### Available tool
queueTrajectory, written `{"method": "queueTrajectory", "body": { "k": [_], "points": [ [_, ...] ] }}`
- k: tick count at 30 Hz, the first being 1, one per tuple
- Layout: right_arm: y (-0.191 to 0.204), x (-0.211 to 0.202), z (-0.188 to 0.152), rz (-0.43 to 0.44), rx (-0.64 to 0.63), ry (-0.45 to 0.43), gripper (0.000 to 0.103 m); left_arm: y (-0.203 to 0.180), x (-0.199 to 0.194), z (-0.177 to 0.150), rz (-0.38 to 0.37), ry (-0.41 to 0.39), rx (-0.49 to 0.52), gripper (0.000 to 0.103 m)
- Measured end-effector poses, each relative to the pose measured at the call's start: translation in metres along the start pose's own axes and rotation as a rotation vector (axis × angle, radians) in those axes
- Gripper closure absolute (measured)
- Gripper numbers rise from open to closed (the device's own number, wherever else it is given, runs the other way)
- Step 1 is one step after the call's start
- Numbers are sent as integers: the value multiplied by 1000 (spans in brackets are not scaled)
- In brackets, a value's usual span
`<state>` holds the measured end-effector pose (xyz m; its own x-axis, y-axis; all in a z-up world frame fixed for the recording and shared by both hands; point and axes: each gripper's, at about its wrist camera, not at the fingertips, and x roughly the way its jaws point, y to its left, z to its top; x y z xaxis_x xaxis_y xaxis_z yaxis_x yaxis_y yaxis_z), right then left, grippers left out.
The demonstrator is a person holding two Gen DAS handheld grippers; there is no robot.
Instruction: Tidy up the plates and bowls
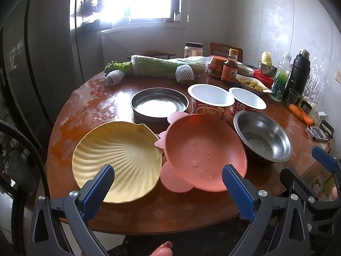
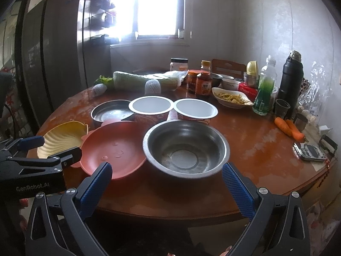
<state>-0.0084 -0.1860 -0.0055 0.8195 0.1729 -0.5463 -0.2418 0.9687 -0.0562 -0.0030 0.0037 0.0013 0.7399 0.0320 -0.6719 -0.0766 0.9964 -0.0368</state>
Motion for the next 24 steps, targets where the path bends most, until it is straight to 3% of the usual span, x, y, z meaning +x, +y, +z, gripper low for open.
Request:
{"method": "queueTrajectory", "body": {
  "k": [7, 12, 17, 24],
  "points": [
    [20, -1, 10, 85, -5, -19, 0, 34, -10, 11, 26, -23, -57, 1],
    [43, 3, 19, 176, -15, -1, 0, 76, -14, 15, 86, -16, -111, 1],
    [81, 11, 18, 295, -58, 67, 0, 119, -5, 15, 152, 16, -145, 1],
    [134, 25, 9, 421, -132, 189, 0, 148, 20, 16, 165, 68, -109, 1]
  ]
}}
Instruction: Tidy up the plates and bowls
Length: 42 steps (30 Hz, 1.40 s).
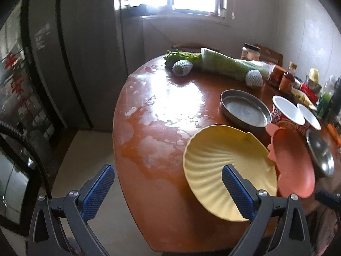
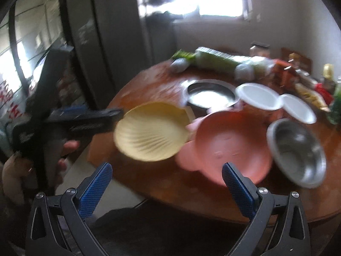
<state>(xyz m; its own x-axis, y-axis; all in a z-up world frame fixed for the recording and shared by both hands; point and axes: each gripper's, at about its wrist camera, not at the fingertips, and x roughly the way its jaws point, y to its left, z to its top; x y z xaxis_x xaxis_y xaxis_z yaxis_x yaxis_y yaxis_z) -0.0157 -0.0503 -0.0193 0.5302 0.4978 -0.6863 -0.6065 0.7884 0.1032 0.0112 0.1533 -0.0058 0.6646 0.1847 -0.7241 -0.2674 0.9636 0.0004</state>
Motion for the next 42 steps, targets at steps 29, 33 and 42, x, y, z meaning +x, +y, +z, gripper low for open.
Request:
{"method": "queueTrajectory", "body": {
  "k": [29, 33, 42],
  "points": [
    [12, 71, 15, 40, 265, 117, 33, -14, 85, 29, -244, 112, 190, 75],
    [5, 79, 24, 28, 281, 102, 34, -3, 81, 28, -242, 108, 178, 79],
    [11, 92, 54, 17, 232, 66, 37, 30, 74, 28, -200, 94, 122, 81]
  ]
}}
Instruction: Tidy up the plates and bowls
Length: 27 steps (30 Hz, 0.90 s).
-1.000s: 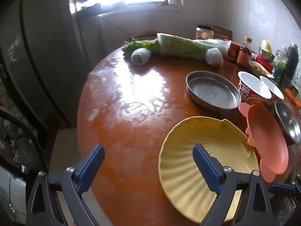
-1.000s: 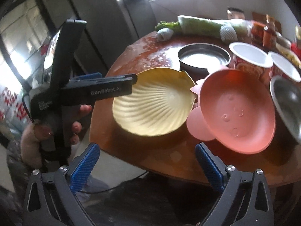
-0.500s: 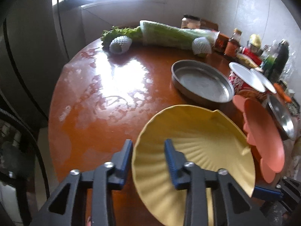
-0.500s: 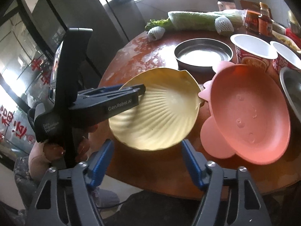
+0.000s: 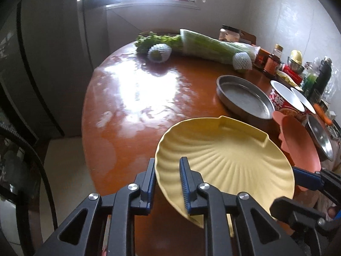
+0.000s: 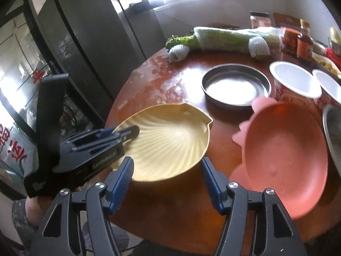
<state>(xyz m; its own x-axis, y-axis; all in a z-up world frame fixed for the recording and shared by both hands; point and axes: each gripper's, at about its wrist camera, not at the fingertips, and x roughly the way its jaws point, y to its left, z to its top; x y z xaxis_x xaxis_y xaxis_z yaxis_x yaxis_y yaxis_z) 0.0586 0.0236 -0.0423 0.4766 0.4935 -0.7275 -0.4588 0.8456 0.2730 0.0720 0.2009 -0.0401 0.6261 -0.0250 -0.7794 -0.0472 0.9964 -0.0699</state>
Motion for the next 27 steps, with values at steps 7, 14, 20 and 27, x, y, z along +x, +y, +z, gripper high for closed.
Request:
{"method": "queueTrajectory", "body": {
  "k": [7, 14, 20, 27],
  "points": [
    [4, 30, 22, -32, -59, 30, 39, 11, -1, 1, 27, -5, -24, 79],
    [3, 57, 30, -55, -83, 54, 39, 16, 3, 0, 30, 14, -44, 79],
    [6, 63, 30, -91, -133, 37, 39, 14, 1, 1, 34, 10, -49, 79],
    [8, 67, 28, -113, -188, 38, 38, 13, 1, 0, 36, 12, -43, 79]
  ]
}}
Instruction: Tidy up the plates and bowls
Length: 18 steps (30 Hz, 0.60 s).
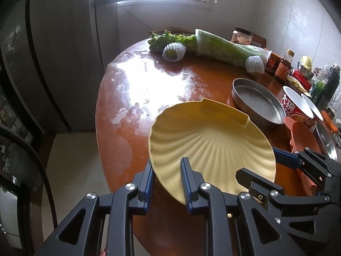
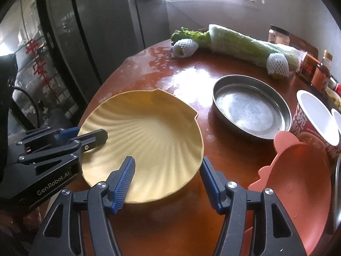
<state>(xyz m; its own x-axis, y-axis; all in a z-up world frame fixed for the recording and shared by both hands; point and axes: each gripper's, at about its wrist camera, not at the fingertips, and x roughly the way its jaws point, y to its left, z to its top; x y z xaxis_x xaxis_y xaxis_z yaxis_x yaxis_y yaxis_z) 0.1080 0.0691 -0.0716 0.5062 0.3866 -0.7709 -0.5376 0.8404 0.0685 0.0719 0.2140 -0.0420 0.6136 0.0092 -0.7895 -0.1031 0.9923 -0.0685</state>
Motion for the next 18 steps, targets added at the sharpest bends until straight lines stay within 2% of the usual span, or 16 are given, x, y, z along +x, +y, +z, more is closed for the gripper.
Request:
{"method": "queueTrajectory", "body": {
  "k": [3, 5, 9, 12, 18],
  "points": [
    [0, 0, -1, -3, -11, 3, 38, 1, -1, -1, 5, 0, -3, 73],
    [-1, -2, 0, -4, -9, -8, 38, 1, -3, -1, 3, -7, -9, 66],
    [-2, -9, 2, -7, -14, -32, 38, 3, -8, 1, 6, -23, -20, 64],
    [-5, -16, 3, -15, -11, -47, 38, 4, -16, 1, 7, -44, -31, 57],
    [-11, -45, 6, -23, -1, -118, 33, -7, -36, 3, 14, -89, -16, 53]
  ]
}}
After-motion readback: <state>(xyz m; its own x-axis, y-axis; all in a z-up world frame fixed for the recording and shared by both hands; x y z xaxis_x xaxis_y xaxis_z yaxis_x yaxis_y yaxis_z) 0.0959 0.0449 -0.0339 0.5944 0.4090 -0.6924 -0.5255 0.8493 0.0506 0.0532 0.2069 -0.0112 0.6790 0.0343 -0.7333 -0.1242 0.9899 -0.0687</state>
